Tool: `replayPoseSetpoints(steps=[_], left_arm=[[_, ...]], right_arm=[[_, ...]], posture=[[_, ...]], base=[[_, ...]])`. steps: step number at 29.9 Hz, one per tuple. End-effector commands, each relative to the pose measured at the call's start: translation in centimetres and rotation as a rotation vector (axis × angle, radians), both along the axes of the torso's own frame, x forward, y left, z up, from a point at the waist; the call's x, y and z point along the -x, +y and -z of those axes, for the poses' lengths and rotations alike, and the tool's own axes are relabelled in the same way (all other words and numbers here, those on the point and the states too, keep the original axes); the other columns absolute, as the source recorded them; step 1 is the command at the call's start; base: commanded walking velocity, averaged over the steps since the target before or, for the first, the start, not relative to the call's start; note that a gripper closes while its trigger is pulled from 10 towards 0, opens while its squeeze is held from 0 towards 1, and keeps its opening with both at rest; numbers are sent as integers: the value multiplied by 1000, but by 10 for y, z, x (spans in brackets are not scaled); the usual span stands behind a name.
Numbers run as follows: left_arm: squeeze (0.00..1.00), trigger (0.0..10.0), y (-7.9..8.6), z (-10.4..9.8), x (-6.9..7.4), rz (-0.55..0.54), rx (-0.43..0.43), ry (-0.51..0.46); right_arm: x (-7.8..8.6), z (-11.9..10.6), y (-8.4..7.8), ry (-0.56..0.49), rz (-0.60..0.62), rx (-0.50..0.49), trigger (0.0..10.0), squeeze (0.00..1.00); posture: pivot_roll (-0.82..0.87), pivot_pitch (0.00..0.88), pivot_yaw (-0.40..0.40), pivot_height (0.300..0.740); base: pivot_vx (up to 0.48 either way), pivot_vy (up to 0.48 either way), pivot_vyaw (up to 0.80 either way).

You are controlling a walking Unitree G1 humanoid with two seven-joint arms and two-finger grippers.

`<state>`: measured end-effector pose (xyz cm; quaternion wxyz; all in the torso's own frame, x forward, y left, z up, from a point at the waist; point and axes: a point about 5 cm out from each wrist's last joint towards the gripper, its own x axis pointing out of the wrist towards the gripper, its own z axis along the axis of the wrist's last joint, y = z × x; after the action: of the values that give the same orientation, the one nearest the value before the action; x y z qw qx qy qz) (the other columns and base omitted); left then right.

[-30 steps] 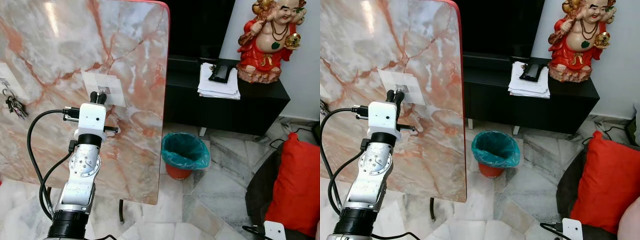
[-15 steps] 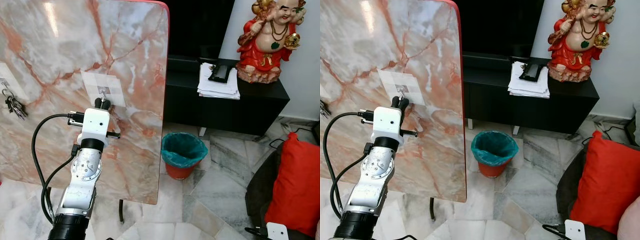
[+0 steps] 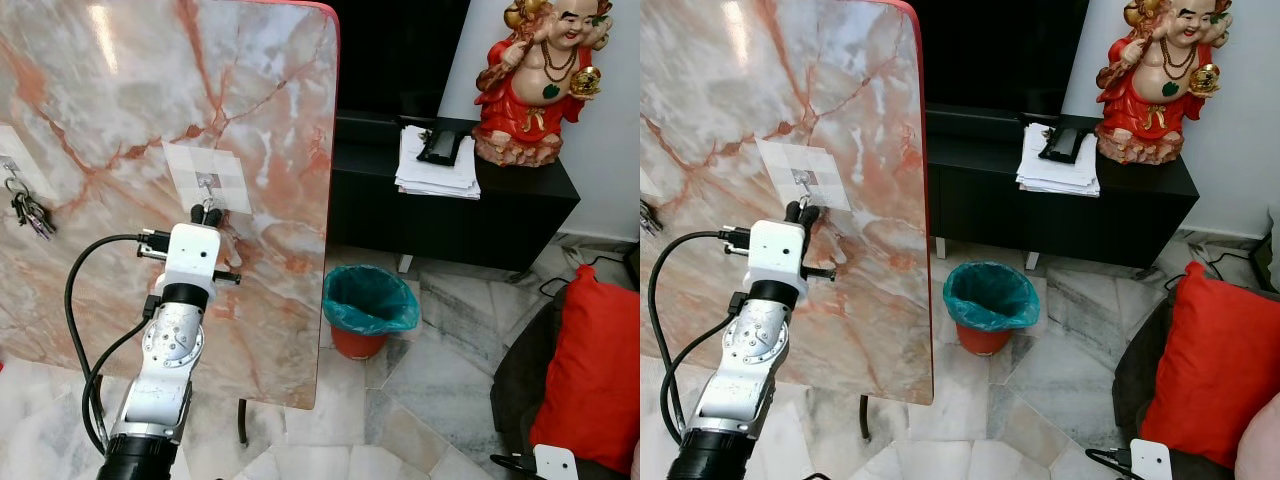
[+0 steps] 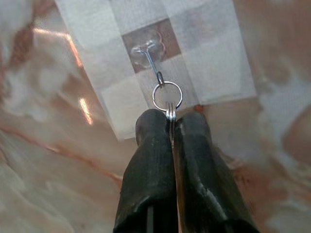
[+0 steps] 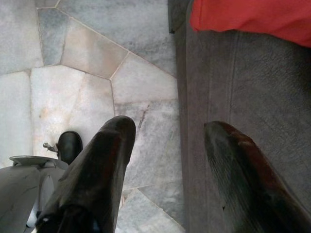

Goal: Hang keys on a hook

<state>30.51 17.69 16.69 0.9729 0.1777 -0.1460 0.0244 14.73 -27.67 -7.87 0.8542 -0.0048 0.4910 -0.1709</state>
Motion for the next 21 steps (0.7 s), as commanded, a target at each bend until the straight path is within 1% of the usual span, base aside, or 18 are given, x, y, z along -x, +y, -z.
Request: replayPoseSetpoints(steps=[1,15,16,17,18,21], left_arm=[[0,10000,-1,0,1,10,-27,10],[0,10000,-2,3,0,1,-55,31],[525,10000,-1,4,0,0,-53,33],[525,10000,-1,4,0,0,-53,33],[1000,10000,-1,4,0,-3,-45,32],[1000,10000,-1,3,0,-6,-42,26]], right_arm=[[2,0,-1,2,6,2,10000,0],[1,1,2,3,4,2,10000,0],[1,1,2,3,4,2,10000,0],[1,1,2,3,4,2,10000,0],[1,1,2,2,4,2,10000,0],[1,1,2,1,4,2,10000,0]], posture=[[47,56,-56,740],[46,56,-58,740],[46,56,-58,740],[46,56,-58,740],[46,56,-58,740],[46,56,-58,740]], base=[[0,0,0],[0,0,0],[0,0,0],[0,0,0],[0,0,0],[0,0,0]])
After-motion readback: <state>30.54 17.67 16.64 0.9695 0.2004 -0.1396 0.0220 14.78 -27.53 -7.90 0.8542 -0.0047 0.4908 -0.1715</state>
